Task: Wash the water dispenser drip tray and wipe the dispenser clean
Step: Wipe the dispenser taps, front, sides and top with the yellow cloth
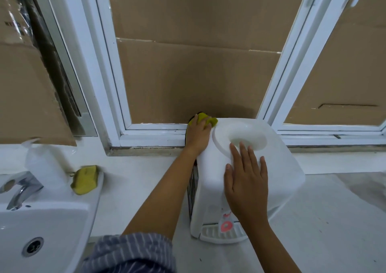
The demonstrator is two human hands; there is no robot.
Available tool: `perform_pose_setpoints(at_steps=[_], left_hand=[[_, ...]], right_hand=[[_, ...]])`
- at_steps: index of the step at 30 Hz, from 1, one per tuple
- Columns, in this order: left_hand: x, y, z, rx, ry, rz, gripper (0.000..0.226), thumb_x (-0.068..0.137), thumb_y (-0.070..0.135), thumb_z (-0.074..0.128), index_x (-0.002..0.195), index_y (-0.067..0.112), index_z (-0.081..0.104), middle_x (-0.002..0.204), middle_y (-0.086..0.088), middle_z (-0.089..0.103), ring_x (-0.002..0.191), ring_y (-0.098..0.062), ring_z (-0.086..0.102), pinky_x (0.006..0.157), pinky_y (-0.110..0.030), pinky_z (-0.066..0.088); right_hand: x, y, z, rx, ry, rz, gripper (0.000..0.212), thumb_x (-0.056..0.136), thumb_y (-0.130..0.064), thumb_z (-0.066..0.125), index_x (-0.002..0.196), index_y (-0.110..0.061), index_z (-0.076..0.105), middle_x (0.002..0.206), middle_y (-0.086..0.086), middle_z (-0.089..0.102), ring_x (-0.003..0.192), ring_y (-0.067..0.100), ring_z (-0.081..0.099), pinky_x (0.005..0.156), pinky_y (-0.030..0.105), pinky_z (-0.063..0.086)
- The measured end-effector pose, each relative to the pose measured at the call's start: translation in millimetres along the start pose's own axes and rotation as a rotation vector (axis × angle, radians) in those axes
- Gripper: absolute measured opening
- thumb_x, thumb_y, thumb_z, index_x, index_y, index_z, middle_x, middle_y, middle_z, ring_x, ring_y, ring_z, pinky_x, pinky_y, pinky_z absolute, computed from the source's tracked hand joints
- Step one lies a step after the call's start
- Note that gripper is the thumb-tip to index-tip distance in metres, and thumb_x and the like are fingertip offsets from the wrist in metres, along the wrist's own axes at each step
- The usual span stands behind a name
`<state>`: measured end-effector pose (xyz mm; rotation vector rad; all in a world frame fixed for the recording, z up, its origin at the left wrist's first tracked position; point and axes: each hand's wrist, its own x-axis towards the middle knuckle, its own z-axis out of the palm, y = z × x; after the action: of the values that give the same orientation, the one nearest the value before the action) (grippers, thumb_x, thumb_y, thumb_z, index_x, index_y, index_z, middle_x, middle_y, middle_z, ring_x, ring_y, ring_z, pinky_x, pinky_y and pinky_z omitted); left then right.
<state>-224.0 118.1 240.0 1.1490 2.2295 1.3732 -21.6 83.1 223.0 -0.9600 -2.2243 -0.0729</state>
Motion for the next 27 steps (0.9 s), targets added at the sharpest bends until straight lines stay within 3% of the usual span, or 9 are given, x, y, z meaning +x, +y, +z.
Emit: perform_pose_setpoints(at_steps=[3, 7, 10, 13, 16, 19, 24, 27], left_hand=[[12.0, -1.9, -7.6, -0.198, -0.044, -0.066, 0.046, 0.095, 0.041, 0.044, 0.139, 0.025, 0.050, 0.153, -0.003, 0.031, 0.141, -0.019, 0.031, 0.115, -0.033, 0.024], [9.0, -10.4, -9.2, -0.504, -0.034, -0.129, 0.055, 0.099, 0.043, 0.042, 0.149, 0.022, 0.033, 0.149, 0.006, 0.038, 0.135, -0.014, 0.038, 0.117, -0.038, 0.028], [-2.0, -22.1, -4.5, -0.732, -0.063, -0.284, 0.070, 0.088, 0.071, 0.037, 0.149, 0.039, 0.025, 0.149, 0.002, 0.043, 0.131, -0.023, 0.047, 0.111, -0.049, 0.036], [-13.5, -35.2, 6.0, -0.794, -0.069, -0.401, 0.086, 0.072, 0.090, 0.033, 0.142, 0.041, 0.035, 0.132, -0.002, 0.060, 0.117, -0.026, 0.060, 0.101, -0.053, 0.046], [-39.3, -40.5, 13.0, -0.880, -0.090, -0.429, 0.081, 0.077, 0.084, 0.036, 0.134, 0.028, 0.050, 0.121, -0.007, 0.067, 0.111, -0.027, 0.064, 0.097, -0.051, 0.050], [-73.0, -38.5, 15.0, -0.967, -0.123, -0.430, 0.071, 0.084, 0.078, 0.033, 0.129, 0.028, 0.056, 0.119, -0.007, 0.069, 0.111, -0.027, 0.065, 0.098, -0.050, 0.051], [-121.2, -48.5, 31.4, -1.034, -0.101, -0.327, 0.074, 0.081, 0.077, 0.045, 0.143, 0.037, 0.040, 0.142, -0.001, 0.053, 0.130, -0.023, 0.051, 0.110, -0.050, 0.037], [-149.1, -41.7, 35.0, -1.048, -0.072, -0.291, 0.087, 0.074, 0.080, 0.051, 0.146, 0.034, 0.037, 0.141, 0.003, 0.054, 0.130, -0.018, 0.051, 0.112, -0.046, 0.037]], right_hand=[[1.3, -0.2, 0.8, 0.002, -0.010, -0.005, 0.050, 0.099, -0.037, 0.034, 0.145, -0.018, 0.045, 0.150, 0.007, 0.045, 0.141, 0.026, 0.039, 0.120, 0.048, 0.020], [0.8, 0.3, 0.3, -0.002, -0.013, -0.001, 0.051, 0.099, -0.035, 0.035, 0.145, -0.018, 0.044, 0.151, 0.007, 0.044, 0.142, 0.025, 0.038, 0.120, 0.047, 0.020], [-0.3, 1.6, 0.1, -0.004, -0.004, -0.003, 0.051, 0.098, -0.034, 0.037, 0.145, -0.017, 0.044, 0.150, 0.007, 0.045, 0.142, 0.025, 0.038, 0.120, 0.047, 0.020], [-0.1, 0.9, 0.4, -0.001, 0.003, -0.002, 0.051, 0.098, -0.035, 0.034, 0.145, -0.017, 0.045, 0.149, 0.007, 0.046, 0.141, 0.026, 0.039, 0.120, 0.049, 0.022], [-0.8, 0.3, 0.4, -0.007, 0.005, -0.002, 0.052, 0.098, -0.036, 0.033, 0.145, -0.017, 0.045, 0.149, 0.008, 0.046, 0.141, 0.026, 0.039, 0.120, 0.049, 0.021], [-1.0, -0.2, 0.0, -0.003, 0.011, -0.001, 0.051, 0.098, -0.034, 0.035, 0.144, -0.016, 0.046, 0.149, 0.009, 0.046, 0.141, 0.027, 0.039, 0.119, 0.050, 0.022], [-1.3, 0.4, 0.8, -0.018, 0.007, -0.002, 0.053, 0.098, -0.036, 0.031, 0.144, -0.015, 0.045, 0.149, 0.010, 0.046, 0.140, 0.029, 0.039, 0.119, 0.052, 0.024], [-1.5, 0.0, 0.6, -0.017, 0.007, -0.002, 0.054, 0.099, -0.037, 0.028, 0.145, -0.015, 0.044, 0.149, 0.010, 0.045, 0.141, 0.029, 0.038, 0.118, 0.052, 0.024]])
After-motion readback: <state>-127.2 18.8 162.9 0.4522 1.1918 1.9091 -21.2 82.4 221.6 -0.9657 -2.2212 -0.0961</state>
